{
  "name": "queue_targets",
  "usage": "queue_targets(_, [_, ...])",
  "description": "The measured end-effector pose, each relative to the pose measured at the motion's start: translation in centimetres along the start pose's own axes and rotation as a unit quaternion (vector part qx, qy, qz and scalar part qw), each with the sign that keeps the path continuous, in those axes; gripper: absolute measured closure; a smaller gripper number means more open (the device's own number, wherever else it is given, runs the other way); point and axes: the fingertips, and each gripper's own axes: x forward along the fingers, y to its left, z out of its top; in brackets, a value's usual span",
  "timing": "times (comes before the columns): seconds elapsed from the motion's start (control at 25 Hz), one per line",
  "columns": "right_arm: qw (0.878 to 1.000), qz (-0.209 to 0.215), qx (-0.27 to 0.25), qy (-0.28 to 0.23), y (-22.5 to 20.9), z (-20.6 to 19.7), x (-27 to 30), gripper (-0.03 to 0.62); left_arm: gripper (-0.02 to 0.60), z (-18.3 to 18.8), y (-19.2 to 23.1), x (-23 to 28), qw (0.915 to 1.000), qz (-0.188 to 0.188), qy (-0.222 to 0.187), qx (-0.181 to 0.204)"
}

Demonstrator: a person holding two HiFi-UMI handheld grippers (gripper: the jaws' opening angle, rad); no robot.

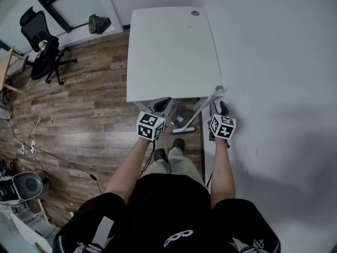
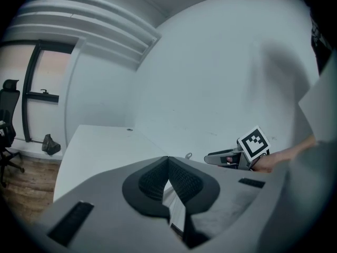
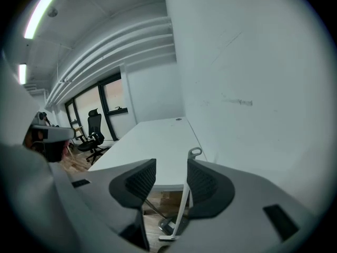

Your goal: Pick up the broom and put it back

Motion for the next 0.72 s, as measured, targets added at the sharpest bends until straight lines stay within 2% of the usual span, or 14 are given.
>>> queue_targets(0.16, [1.0, -0.006, -0.012, 0.011, -1.1, -0.4, 2.2, 0.416, 0.571, -0.4, 0.0, 1.9, 0.9999, -0.006, 0.004, -0.014])
queue_targets(0.36, [1.0, -0.007, -0.006, 0.025, -2.9, -1.6, 5.5, 0.416, 0.571, -1.6, 0.1, 4.8, 0.9997, -0.009, 0.02, -0.007])
queue_targets(0.72, [0.999, -0.006, 0.002, 0.053, -4.7, -2.6, 9.6, 0.416, 0.57, -2.2, 1.6, 6.9, 0.9993, -0.005, 0.038, -0.008])
